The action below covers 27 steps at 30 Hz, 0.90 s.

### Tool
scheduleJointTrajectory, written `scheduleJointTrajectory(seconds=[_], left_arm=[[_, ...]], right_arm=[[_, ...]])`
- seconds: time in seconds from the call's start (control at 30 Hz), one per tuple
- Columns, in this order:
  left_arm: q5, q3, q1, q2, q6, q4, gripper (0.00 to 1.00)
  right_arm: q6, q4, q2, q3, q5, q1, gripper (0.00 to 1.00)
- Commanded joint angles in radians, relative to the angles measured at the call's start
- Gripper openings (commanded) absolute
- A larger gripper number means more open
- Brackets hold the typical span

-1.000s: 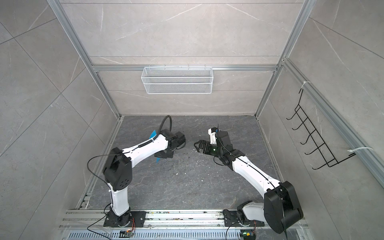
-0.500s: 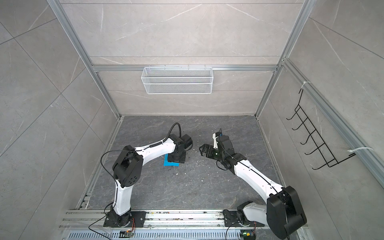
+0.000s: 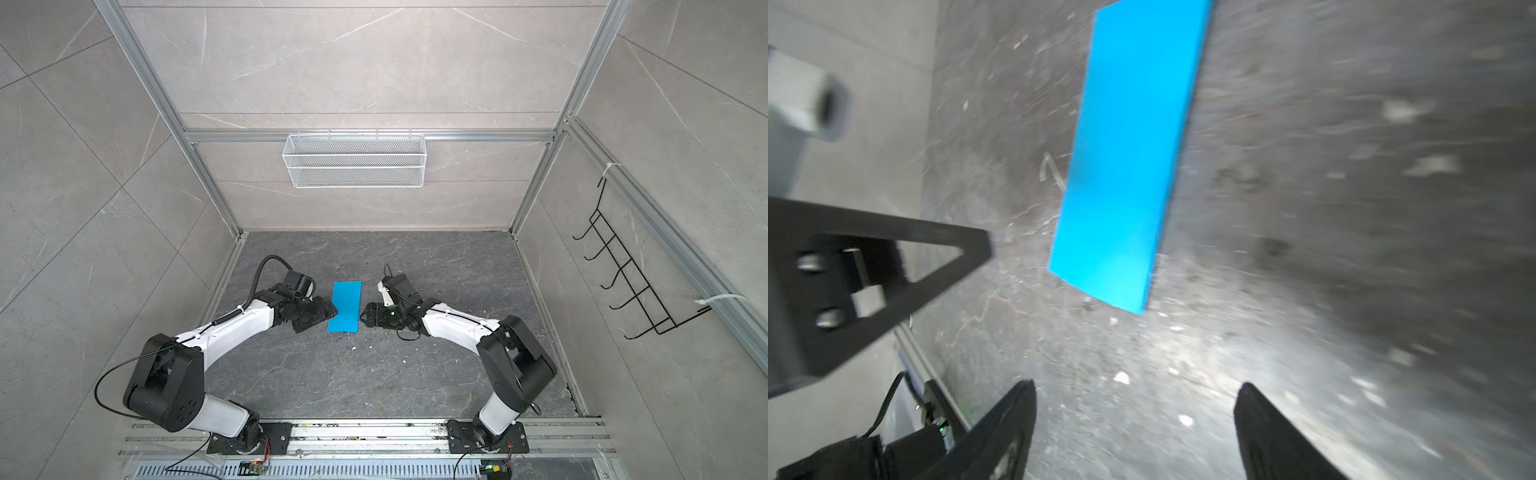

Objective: Fold a paper plane with a square sheet of paper (pick it up from the middle)

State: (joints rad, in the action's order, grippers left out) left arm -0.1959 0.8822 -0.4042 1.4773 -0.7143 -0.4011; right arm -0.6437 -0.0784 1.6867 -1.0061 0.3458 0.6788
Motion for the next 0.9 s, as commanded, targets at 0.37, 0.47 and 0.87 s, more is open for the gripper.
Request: scheduleJointTrajectory(seconds=[0.37,0.47,0.87], left_arm=[[-0.227,-0.164,0.139,-0.029,-0.083,0.274,0.99],[-0.224,-0.173,0.148,-0.036,-0.098,0.274,0.99],[-0.216,-0.184,0.157,-0.086,-0.099,0.223,0.99]], right_arm=[[-0.04,-0.002,0.393,-0.39,0.155,0.022,0.69],[-0.037,-0.029,0.449,-0.437,0.152,0.022,0.68],[0.072,-0.112,0.397,-0.296,0.162,0.021,0.66]])
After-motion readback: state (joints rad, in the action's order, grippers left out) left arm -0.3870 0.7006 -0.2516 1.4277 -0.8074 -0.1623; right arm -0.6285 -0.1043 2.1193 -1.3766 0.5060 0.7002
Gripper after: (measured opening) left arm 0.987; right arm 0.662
